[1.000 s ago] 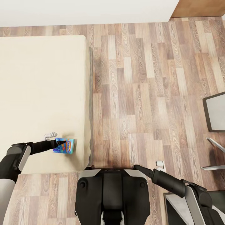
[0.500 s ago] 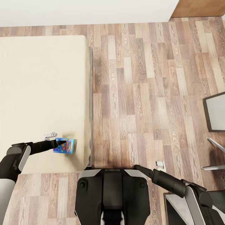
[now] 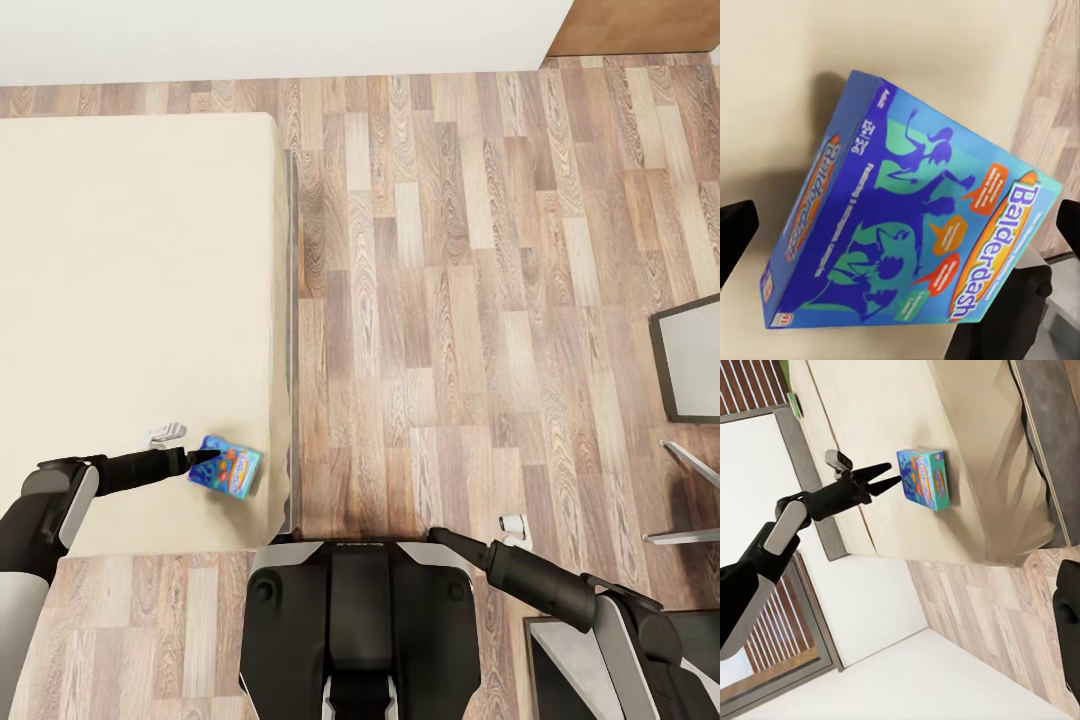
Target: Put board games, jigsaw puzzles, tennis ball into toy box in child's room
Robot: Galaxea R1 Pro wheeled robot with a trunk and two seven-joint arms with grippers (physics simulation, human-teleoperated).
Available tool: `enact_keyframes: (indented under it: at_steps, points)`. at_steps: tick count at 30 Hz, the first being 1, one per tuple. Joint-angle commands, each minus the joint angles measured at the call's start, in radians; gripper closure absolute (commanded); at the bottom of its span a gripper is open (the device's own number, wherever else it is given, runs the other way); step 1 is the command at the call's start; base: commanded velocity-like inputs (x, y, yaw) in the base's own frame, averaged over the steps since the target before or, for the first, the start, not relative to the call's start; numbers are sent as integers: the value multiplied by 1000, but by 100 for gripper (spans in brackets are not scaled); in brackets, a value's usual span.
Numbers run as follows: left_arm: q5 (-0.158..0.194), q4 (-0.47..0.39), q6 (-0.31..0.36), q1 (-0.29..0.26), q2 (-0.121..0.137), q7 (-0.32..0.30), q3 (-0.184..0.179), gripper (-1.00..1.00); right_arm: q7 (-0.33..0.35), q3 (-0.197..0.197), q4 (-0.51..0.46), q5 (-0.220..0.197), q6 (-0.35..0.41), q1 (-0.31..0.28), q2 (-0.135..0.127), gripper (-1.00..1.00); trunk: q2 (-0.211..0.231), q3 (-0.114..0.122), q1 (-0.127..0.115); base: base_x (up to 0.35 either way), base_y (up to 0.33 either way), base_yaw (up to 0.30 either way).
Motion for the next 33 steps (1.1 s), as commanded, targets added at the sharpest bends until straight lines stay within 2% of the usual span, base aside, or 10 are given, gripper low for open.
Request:
enact_keyframes:
  at_steps: [1,33]
  points:
    - [4,0,6,0,0,-2,1,-100,2,0,0,-1,5,0,0,-100,-2,-1,1,0,0,0]
    - [5,3,3,2,0,-11,-1,-100,5,0,0,-1,6,0,0,-100,-2,-1,1,0,0,0]
